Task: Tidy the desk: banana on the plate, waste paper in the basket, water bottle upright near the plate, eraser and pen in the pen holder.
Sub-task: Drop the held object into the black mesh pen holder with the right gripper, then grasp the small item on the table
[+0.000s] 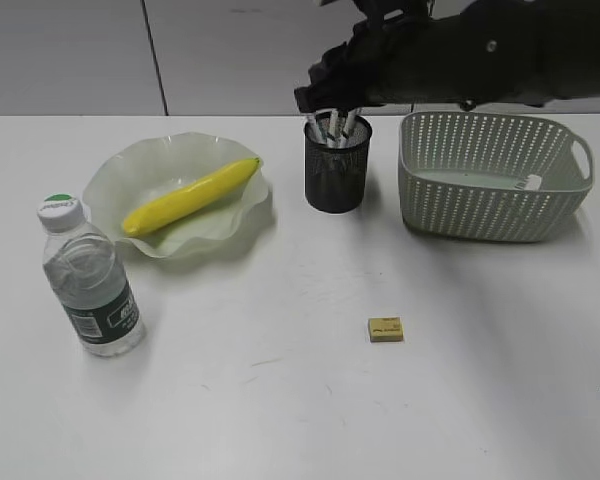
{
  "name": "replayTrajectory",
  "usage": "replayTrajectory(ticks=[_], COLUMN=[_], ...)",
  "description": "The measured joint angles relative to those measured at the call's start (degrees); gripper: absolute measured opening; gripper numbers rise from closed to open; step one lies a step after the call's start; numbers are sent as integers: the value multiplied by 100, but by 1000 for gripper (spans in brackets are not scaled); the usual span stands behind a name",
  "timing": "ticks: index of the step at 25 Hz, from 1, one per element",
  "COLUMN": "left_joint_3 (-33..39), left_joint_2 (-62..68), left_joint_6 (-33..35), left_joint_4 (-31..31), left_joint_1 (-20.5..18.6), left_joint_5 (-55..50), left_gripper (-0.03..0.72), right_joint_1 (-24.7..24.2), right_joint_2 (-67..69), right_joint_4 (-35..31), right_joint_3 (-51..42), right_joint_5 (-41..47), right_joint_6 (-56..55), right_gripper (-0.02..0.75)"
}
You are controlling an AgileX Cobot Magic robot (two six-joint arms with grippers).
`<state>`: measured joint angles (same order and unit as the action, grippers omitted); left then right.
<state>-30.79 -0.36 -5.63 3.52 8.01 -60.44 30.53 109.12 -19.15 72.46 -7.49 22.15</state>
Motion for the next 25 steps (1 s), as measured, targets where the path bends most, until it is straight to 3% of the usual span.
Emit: replayTrajectory(ticks=[5, 7, 11, 16, 19, 25], left_joint_3=[0, 0, 0, 0, 0, -32], left_joint_2=[0, 0, 0, 0, 0, 528], left_joint_6=[0, 0, 0, 0, 0, 107], left_joint_4=[0, 0, 0, 0, 0, -7], left_joint_1=[0, 0, 0, 0, 0, 0], left_joint_5=[0, 0, 0, 0, 0, 84], left_gripper=[255, 255, 255, 255, 255, 255], right_joint_1=[-386, -462, -487, -487, -487, -487], right_joint_2=[706, 828, 844, 412, -422, -3418], right_joint_4=[-431, -509, -524, -527, -364, -99], right_joint_3=[748, 884, 1046, 1140, 516, -2618], right_joint_5=[470, 606, 1075, 2106, 2492, 3408], right_joint_6=[5, 5, 5, 5, 5, -147], right_gripper=[213, 279, 482, 505, 473, 372])
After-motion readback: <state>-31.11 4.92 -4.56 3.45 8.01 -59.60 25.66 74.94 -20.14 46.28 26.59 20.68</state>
